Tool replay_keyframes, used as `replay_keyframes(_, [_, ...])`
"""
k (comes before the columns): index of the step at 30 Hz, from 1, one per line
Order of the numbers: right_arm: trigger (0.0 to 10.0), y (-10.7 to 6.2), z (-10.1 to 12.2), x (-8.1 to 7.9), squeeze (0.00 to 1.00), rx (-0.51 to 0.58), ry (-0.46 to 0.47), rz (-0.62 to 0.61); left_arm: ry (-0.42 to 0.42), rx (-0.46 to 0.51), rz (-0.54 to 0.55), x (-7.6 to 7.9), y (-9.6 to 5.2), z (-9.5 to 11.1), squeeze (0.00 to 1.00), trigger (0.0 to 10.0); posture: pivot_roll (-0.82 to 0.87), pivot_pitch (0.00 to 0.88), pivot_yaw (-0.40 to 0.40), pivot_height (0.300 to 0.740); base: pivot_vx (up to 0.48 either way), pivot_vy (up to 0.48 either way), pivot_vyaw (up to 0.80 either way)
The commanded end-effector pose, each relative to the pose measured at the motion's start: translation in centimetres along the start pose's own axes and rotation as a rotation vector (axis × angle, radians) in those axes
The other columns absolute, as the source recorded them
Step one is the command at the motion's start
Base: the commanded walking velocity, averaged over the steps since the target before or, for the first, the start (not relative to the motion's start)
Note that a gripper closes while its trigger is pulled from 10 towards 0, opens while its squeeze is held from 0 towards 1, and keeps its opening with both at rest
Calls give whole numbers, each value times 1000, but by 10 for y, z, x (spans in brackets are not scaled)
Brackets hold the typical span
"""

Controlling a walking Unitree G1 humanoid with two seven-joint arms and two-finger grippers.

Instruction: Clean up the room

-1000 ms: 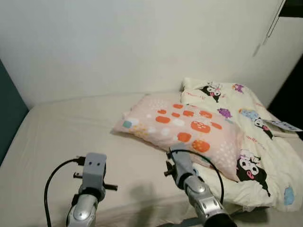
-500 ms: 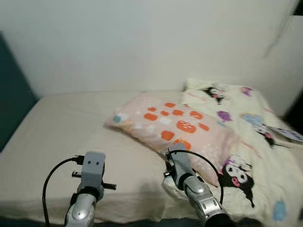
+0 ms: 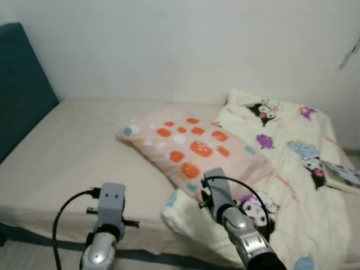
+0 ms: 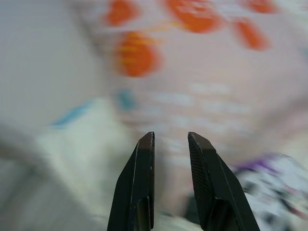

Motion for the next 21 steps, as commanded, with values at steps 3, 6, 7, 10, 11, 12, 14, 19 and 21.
replay_keyframes(3, [10000, 0, -3, -8, 0, -6, 10, 16, 31, -44, 5, -4, -1, -8, 0, 10000, -55, 98, -29, 740, 0, 320, 0])
replay_keyframes(6, [10000, 0, -3, -8, 0, -6, 10, 16, 35, -48, -3, -3, -1, -9, 0, 10000, -56, 97, -28, 740, 0, 480, 0])
replay_keyframes(7, [10000, 0, -3, -8, 0, -6, 10, 16, 36, -48, -6, -2, -1, -9, 0, 10000, -55, 97, -28, 740, 0, 480, 0])
replay_keyframes(10, [10000, 1, -2, -7, 0, -6, 10, 14, 36, -47, -6, -2, 0, -9, 0, 10000, -55, 97, -27, 740, 0, 480, 0])
replay_keyframes(11, [10000, 1, -2, -7, 0, -5, 10, 13, 33, -45, -4, -3, 0, -9, 0, 10000, -56, 96, -27, 740, 0, 480, 0])
replay_keyframes(12, [10000, 1, -2, -7, 0, -5, 10, 12, 26, -40, -1, -3, 0, -8, 0, 10000, -55, 96, -27, 740, 0, 480, 0])
replay_keyframes(14, [10000, 1, -2, -7, 0, -4, 10, 11, 26, -25, -2, -3, 0, -6, 0, 10000, -55, 95, -26, 740, 0, 0, 0])
replay_keyframes(19, [10000, 1, -1, -6, 0, 1, 11, 6, 14, -3, -1, -1, 1, -1, 0, 10000, -58, 96, -22, 740, 0, 0, 0])
replay_keyframes(21, [10000, 0, -1, -6, 0, 3, 13, 4, 5, 16, -5, 0, 1, 2, 0, 10000, -58, 96, -21, 740, 0, 0, 0])
Point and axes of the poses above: a point about 5 cm out from each wrist's last joint towards the gripper, its own y axis pointing out of the wrist towards the gripper, its own z axis along the axis of the wrist's last joint, x = y × z, the point moved 3 cm from there along y, pointing out of the wrist towards the gripper, and after that the axes turned 6 degrees about y, right-handed, at the moved point
